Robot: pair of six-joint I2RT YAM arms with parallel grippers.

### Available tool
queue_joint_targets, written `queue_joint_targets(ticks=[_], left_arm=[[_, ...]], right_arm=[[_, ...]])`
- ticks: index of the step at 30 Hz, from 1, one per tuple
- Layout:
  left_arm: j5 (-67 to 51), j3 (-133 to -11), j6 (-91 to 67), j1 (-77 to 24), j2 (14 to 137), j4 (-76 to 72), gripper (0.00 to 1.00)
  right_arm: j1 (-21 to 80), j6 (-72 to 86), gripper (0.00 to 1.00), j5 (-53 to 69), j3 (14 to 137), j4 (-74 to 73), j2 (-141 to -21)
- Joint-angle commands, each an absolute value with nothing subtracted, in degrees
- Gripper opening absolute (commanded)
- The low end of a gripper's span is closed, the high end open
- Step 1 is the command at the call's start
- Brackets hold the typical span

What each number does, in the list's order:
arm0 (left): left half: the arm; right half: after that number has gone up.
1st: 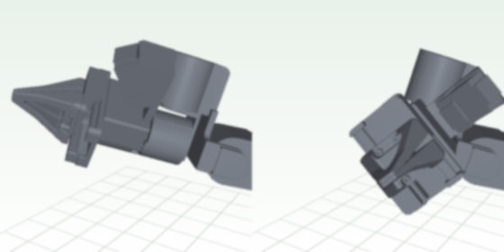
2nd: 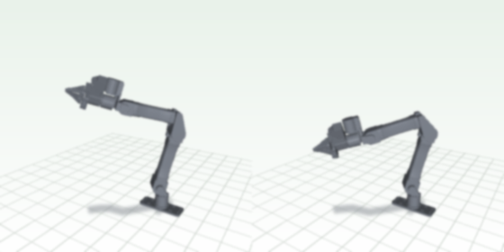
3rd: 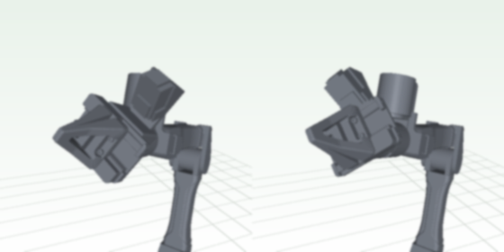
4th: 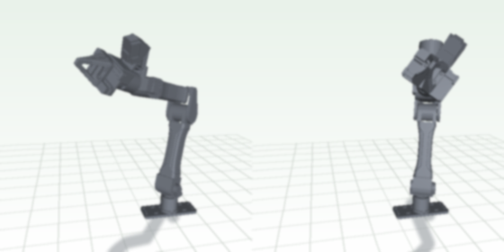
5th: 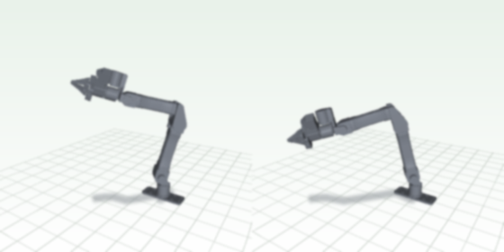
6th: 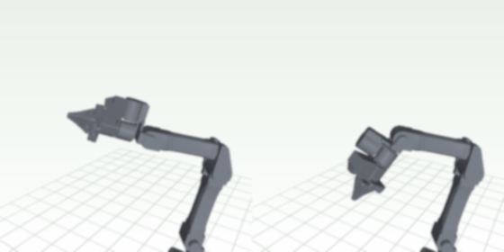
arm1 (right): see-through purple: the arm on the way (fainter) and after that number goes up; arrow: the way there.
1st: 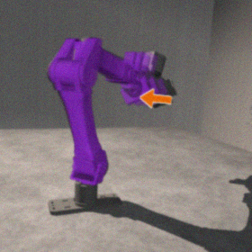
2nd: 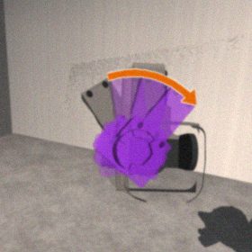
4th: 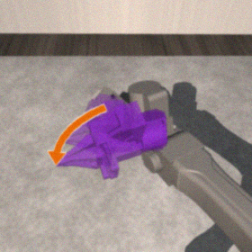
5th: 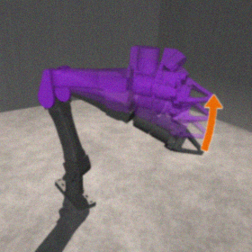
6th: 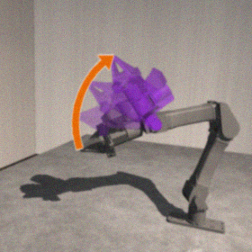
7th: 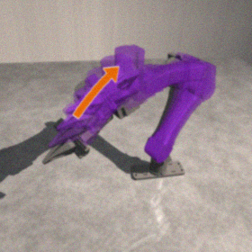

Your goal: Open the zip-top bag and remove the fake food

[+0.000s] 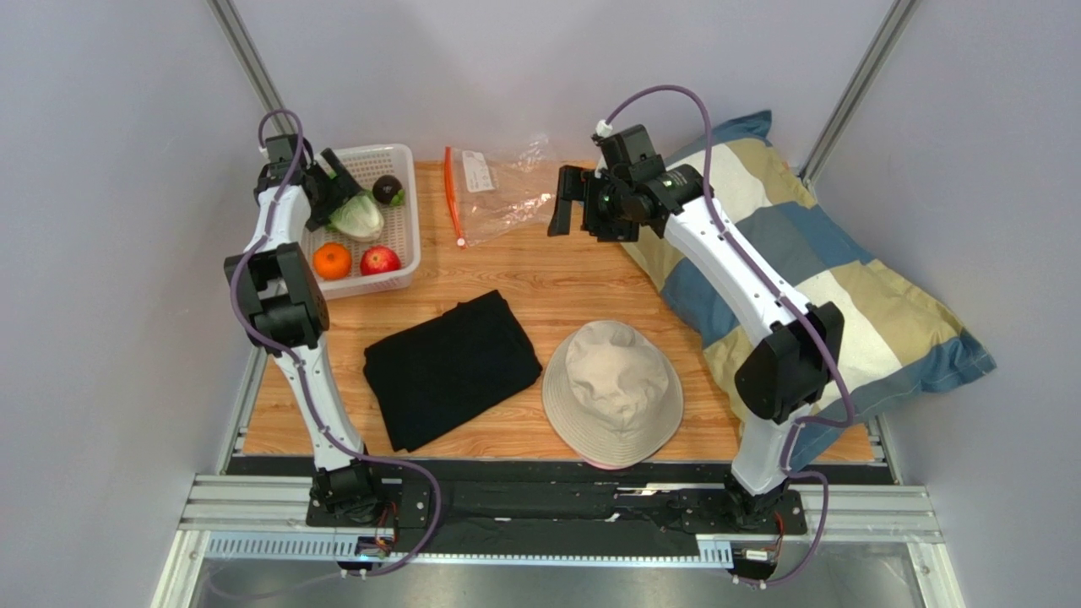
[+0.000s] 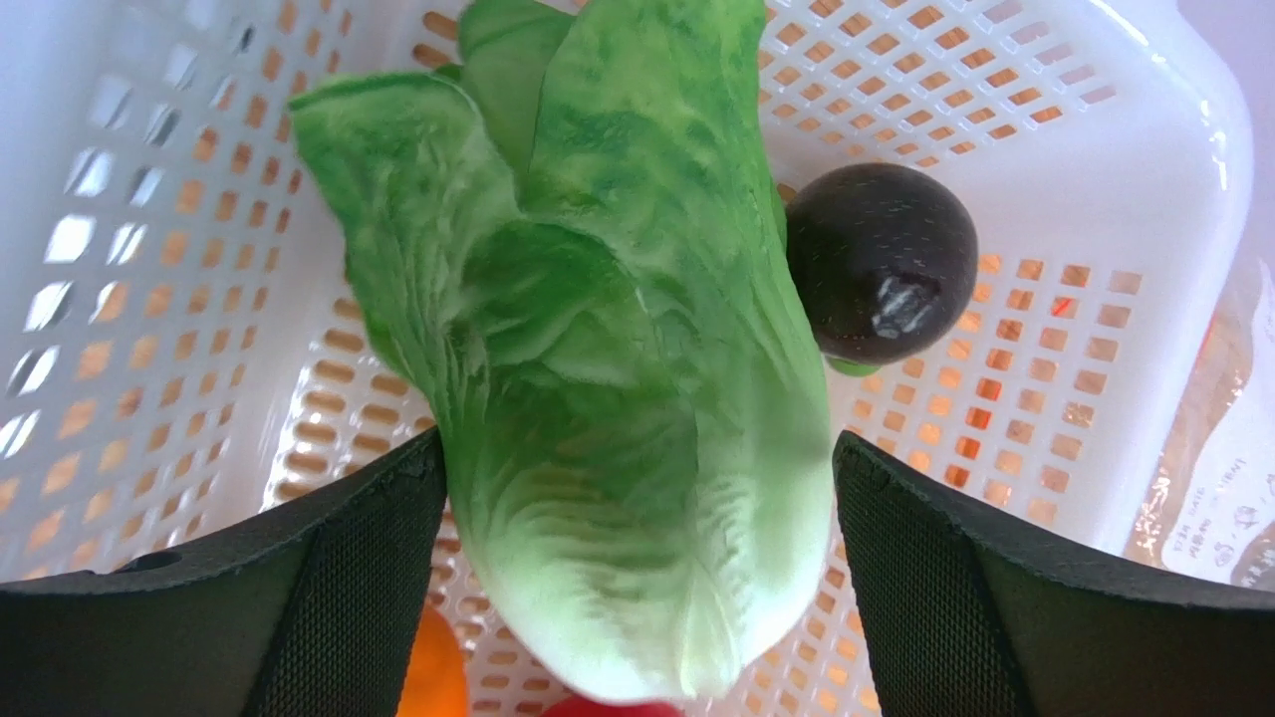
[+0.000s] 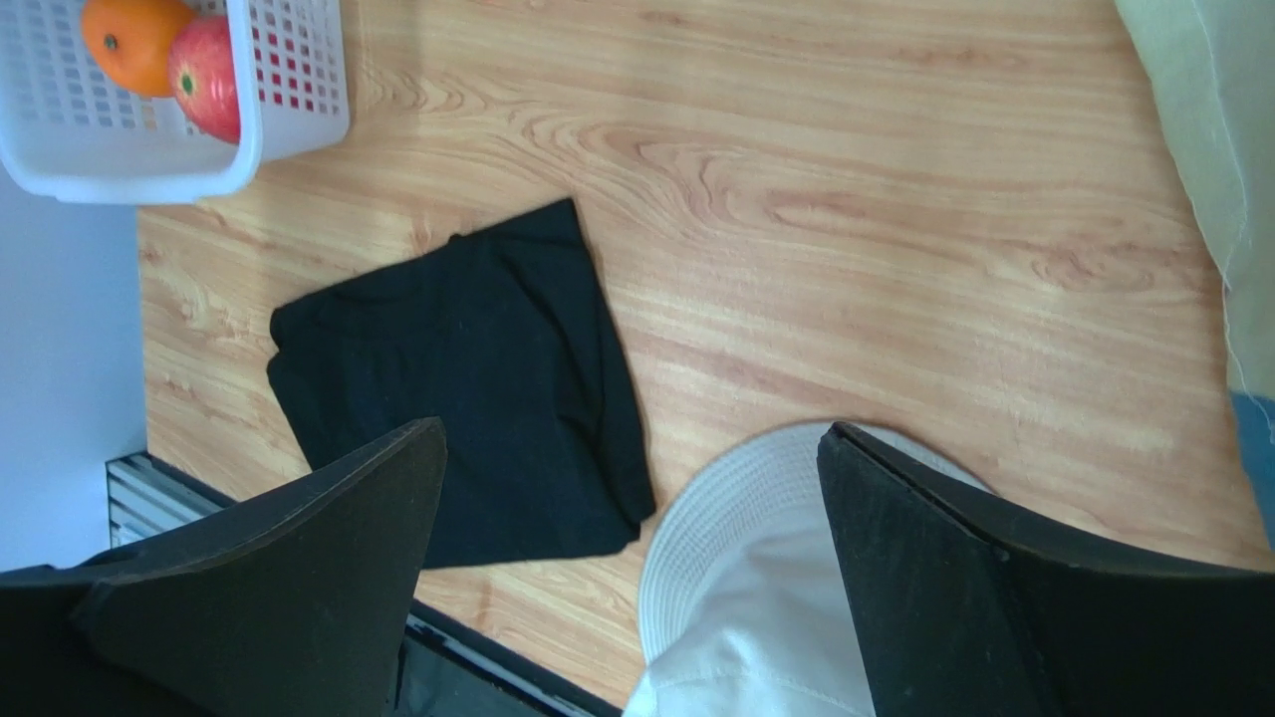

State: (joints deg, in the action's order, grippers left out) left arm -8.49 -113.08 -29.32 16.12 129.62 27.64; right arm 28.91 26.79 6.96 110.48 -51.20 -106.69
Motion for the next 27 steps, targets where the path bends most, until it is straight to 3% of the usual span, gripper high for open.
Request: queue_joint_targets(ticks=[1,5,9,13,17,22,23,27], left_arm=[[-6.68,-109.79,-30.23,16.09,119.20,31.62,0.97],[-11.07,-96.56,-31.38,11.36,104.21,36.64,0.98],[-12.56,-82.38,-30.06,-1.20,87.49,38.50,0.98],[-12.04,-69.72,-30.15,-22.53,70.09,34.48,0.99],[-12.82,-55.94,-31.02,-32.42,47.45,25.50,0.99],[-6.27,-55.62,-32.70,-33.66,29.37,18.98,0.99],[-0.41,-60.16,-30.09,-33.58,28.75,20.99,0.99],[4.92,-72.84,-26.98,-33.57,35.75,34.77,0.99]], right_arm=[[28.65,25.66,1.00,4.84,105.04,-54.05,-98.10],[28.92,25.66,1.00,1.85,96.43,-53.88,-88.36],[28.83,26.28,1.00,-3.57,88.00,-52.04,-80.19],[28.92,30.66,1.00,-6.94,77.73,-48.35,-71.39],[29.00,35.84,1.00,-5.81,67.54,-41.86,-60.23],[29.09,36.39,1.00,-9.13,64.16,-38.93,-44.51],[29.09,36.13,1.00,-13.14,66.51,-41.89,-43.60],[29.09,36.91,1.00,-21.17,75.63,-55.08,-44.29]])
